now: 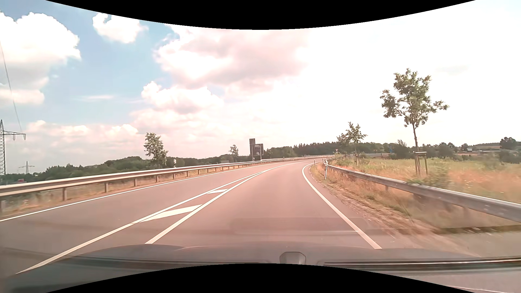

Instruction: Follow the waypoints while adhering to traffic rules and regulations

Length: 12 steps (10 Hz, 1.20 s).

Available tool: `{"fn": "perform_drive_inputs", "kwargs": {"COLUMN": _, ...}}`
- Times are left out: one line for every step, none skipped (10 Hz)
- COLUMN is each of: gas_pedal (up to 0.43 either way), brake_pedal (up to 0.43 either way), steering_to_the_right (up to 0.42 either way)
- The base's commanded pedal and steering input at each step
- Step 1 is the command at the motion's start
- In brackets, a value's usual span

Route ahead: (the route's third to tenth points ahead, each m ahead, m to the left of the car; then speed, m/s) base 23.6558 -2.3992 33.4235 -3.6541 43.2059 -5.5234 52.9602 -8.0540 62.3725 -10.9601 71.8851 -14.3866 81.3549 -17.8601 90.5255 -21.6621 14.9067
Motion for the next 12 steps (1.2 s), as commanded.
{"fn": "perform_drive_inputs", "kwargs": {"gas_pedal": 0.189, "brake_pedal": 0.0, "steering_to_the_right": 0.018}}
{"fn": "perform_drive_inputs", "kwargs": {"gas_pedal": 0.189, "brake_pedal": 0.0, "steering_to_the_right": 0.018}}
{"fn": "perform_drive_inputs", "kwargs": {"gas_pedal": 0.189, "brake_pedal": 0.0, "steering_to_the_right": 0.018}}
{"fn": "perform_drive_inputs", "kwargs": {"gas_pedal": 0.189, "brake_pedal": 0.0, "steering_to_the_right": 0.018}}
{"fn": "perform_drive_inputs", "kwargs": {"gas_pedal": 0.189, "brake_pedal": 0.0, "steering_to_the_right": 0.018}}
{"fn": "perform_drive_inputs", "kwargs": {"gas_pedal": 0.189, "brake_pedal": 0.0, "steering_to_the_right": 0.018}}
{"fn": "perform_drive_inputs", "kwargs": {"gas_pedal": 0.189, "brake_pedal": 0.0, "steering_to_the_right": 0.018}}
{"fn": "perform_drive_inputs", "kwargs": {"gas_pedal": 0.189, "brake_pedal": 0.0, "steering_to_the_right": 0.018}}
{"fn": "perform_drive_inputs", "kwargs": {"gas_pedal": 0.189, "brake_pedal": 0.0, "steering_to_the_right": 0.019}}
{"fn": "perform_drive_inputs", "kwargs": {"gas_pedal": 0.189, "brake_pedal": 0.0, "steering_to_the_right": 0.02}}
{"fn": "perform_drive_inputs", "kwargs": {"gas_pedal": 0.189, "brake_pedal": 0.0, "steering_to_the_right": 0.022}}
{"fn": "perform_drive_inputs", "kwargs": {"gas_pedal": 0.189, "brake_pedal": 0.0, "steering_to_the_right": 0.022}}
